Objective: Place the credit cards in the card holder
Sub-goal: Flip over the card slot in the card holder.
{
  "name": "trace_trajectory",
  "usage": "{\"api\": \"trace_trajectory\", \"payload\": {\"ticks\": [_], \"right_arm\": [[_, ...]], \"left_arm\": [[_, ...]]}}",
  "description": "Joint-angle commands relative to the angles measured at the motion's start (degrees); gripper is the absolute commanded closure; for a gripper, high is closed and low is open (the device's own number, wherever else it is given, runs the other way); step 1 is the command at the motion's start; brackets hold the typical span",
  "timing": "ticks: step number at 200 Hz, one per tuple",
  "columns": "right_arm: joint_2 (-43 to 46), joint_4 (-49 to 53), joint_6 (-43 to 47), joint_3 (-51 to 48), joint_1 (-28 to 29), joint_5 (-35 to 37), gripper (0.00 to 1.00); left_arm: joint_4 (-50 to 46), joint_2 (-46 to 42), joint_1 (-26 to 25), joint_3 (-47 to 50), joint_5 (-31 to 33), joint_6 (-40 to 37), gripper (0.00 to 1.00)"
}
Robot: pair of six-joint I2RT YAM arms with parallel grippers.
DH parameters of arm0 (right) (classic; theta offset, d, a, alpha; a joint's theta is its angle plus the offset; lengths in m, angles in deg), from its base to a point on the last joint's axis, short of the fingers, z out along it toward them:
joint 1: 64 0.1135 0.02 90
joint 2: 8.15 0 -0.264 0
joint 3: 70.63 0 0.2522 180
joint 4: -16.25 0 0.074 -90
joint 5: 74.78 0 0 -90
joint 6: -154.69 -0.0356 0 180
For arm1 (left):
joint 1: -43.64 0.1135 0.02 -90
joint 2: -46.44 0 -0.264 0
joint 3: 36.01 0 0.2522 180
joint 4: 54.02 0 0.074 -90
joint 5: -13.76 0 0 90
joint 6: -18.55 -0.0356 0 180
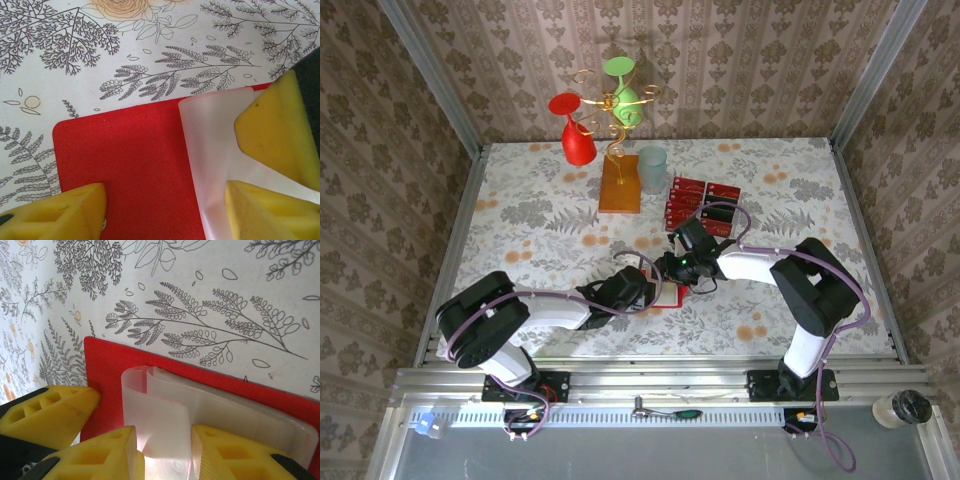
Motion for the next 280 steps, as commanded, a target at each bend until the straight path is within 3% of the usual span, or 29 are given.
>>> {"api": "trace_trajectory", "payload": {"ticks": [1, 75, 147, 196, 280], "right_arm": [[-0.82, -2.08, -1.23, 1.62, -0.25, -3.96, 0.66], [1.63, -4.66, -4.2, 1.73, -0.17, -7.99, 0.67], [2.25, -4.71, -6.99, 3.05, 1.28, -7.93, 0.56], [0.19, -4.21, -8.42, 6.49, 4.03, -6.79, 0.37], [-8.85, -7.87, -10.56, 9.88, 7.01, -4.05, 0.35]], "left_arm": [[-2.68, 1.77, -0.82, 1.23, -2.4, 0.91, 0.35], [-4.37, -2.92, -0.72, 1.4, -1.16, -0.31, 0.31], [-10.33, -20.23, 2.8, 5.08, 1.14, -1.69, 0.25], [-13.37, -28.32, 5.97, 8.18, 1.09, -1.37, 0.24], [-14.5, -31.93, 7.39, 11.07, 0.92, 0.01, 0.24]]}}
